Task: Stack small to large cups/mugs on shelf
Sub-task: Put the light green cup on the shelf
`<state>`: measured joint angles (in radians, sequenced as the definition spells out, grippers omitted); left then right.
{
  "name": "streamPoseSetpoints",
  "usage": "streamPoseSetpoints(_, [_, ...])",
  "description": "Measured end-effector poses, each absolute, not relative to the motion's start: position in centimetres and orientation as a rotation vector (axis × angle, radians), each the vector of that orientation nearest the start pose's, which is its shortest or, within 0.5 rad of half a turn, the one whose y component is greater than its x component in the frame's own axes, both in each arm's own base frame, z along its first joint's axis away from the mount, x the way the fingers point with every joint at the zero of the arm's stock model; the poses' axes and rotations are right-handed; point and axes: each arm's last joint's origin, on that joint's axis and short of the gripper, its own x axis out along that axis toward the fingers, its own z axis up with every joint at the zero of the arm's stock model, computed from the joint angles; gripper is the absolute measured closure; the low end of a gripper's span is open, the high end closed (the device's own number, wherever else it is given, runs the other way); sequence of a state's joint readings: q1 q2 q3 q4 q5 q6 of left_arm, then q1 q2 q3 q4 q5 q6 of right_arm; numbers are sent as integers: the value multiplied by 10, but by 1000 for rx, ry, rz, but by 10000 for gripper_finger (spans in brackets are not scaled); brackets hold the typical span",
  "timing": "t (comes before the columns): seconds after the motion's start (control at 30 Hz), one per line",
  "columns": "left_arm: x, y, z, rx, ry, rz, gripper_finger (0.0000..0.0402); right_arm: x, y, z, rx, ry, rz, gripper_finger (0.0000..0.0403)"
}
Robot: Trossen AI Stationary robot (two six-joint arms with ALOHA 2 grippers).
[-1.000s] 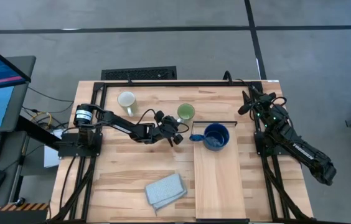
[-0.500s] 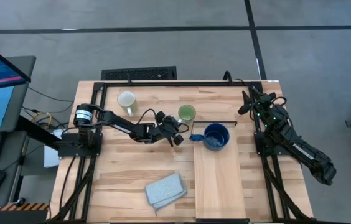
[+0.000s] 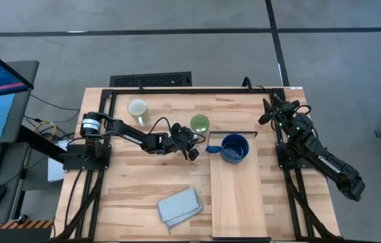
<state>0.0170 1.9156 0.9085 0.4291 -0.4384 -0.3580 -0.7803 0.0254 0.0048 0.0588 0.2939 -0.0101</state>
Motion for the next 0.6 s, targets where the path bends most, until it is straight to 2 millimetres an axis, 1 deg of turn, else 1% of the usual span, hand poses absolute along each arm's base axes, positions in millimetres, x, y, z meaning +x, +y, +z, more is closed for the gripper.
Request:
streamPoseSetpoints(0.07, [370, 21, 126, -227, 480, 528, 362, 64, -75, 169, -19, -33, -1074, 168])
streamPoseSetpoints(0.3, [369, 26, 126, -238, 474, 548, 362, 64, -75, 169, -19, -33, -1074, 168])
streamPoseSetpoints(0.43, [369, 27, 126, -244, 465, 594, 362, 64, -75, 169, -21, -32, -1075, 168])
streamPoseSetpoints(0.6, [369, 25, 126, -248, 466, 585, 362, 64, -75, 169, -40, -21, -1075, 168])
